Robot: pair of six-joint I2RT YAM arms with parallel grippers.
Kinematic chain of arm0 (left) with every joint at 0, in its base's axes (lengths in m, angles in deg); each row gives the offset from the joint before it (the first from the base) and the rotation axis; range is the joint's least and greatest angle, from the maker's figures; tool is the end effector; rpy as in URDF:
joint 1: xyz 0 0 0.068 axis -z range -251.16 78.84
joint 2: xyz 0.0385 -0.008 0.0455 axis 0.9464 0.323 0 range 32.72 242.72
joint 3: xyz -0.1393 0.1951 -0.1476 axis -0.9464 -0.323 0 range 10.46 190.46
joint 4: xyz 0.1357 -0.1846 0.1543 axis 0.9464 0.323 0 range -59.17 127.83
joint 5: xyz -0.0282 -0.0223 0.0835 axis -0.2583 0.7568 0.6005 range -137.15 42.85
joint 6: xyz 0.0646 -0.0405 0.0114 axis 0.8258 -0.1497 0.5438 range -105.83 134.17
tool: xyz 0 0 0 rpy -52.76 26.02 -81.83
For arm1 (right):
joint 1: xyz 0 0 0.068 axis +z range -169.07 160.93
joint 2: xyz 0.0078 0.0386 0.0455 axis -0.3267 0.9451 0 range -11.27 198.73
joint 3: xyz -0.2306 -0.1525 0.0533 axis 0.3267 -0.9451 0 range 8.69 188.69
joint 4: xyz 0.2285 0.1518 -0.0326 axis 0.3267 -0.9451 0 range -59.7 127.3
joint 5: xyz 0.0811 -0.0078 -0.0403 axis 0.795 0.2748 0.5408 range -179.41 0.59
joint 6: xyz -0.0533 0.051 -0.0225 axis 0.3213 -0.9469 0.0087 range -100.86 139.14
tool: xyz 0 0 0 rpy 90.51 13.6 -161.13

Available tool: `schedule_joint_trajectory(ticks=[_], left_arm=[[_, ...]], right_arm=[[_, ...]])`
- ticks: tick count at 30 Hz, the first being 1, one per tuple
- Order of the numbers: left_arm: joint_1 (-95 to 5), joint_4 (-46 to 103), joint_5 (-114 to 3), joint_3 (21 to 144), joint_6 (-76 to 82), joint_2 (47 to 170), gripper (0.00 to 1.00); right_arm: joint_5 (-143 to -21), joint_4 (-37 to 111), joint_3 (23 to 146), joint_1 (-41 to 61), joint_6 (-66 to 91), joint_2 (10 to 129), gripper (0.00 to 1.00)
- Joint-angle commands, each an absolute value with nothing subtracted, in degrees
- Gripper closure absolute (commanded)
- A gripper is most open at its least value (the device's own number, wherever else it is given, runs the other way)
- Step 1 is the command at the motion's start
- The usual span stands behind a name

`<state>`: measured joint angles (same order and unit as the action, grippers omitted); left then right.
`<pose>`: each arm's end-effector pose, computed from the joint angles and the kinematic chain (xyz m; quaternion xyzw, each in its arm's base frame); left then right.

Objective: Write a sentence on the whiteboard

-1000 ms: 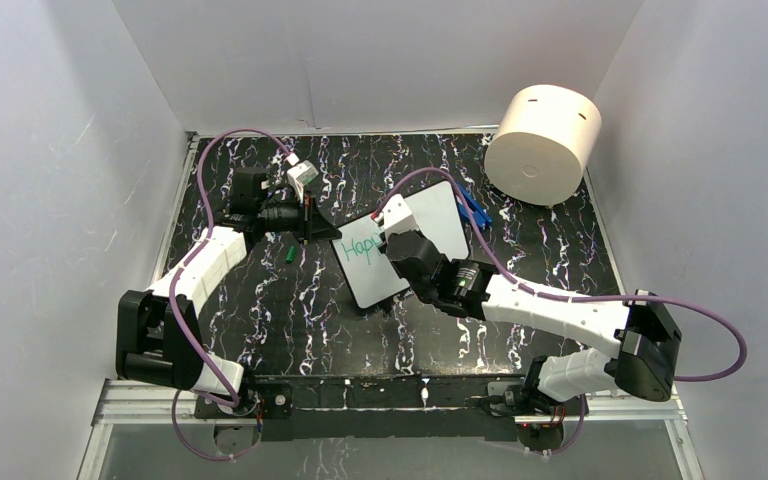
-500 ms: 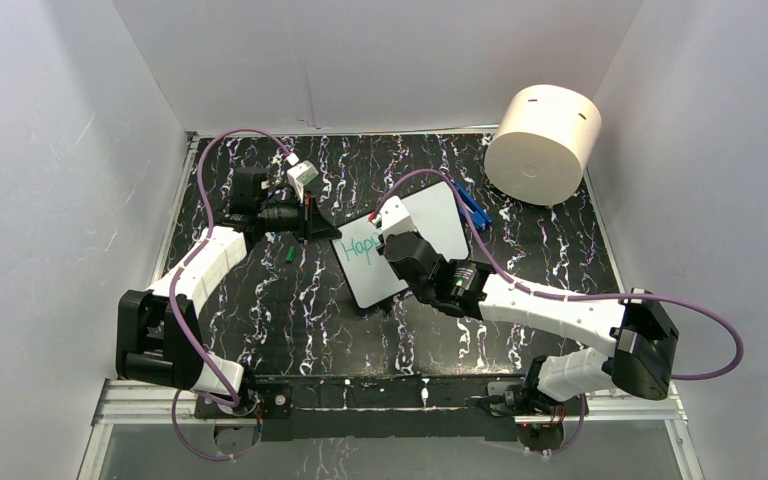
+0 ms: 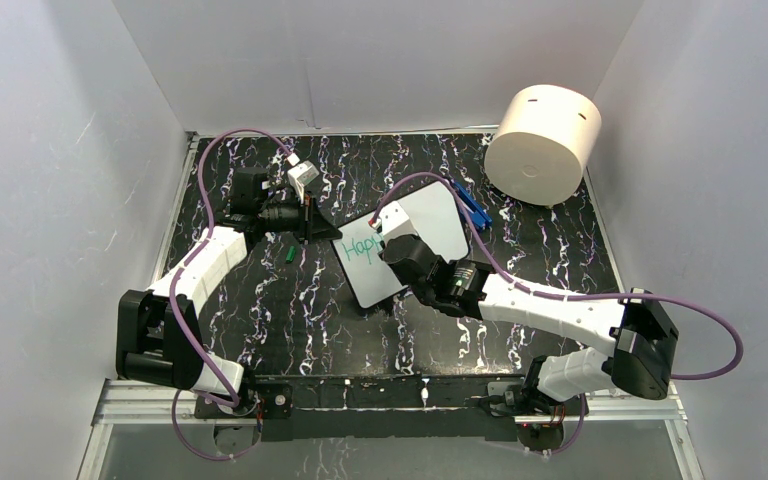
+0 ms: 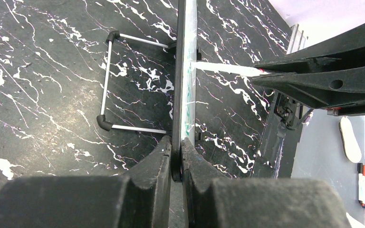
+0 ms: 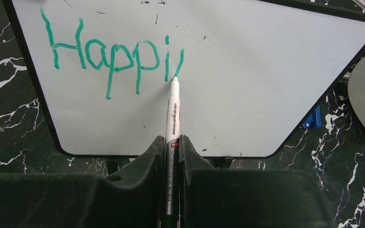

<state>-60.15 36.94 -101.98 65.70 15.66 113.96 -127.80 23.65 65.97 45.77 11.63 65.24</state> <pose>0.3173 -0.1164 0.2636 0.3061 0.7479 -0.4371 0.3948 0.1761 0.2791 0.2817 -0.2600 0.8032 0.0334 0.5349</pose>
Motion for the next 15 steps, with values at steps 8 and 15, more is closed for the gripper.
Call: schedule_joint_trajectory(ticks=[8, 15], left_arm=[[-59.5, 40.7, -97.5, 65.5, 18.5, 115.7, 1.00], [-59.5, 40.8, -97.6, 65.6, 18.5, 115.7, 1.00]], right_arm=[[-129.2, 27.6, 65.9, 45.4, 11.8, 64.8, 1.00], [-130.5, 30.7, 65.8, 45.4, 13.4, 64.5, 1.00]])
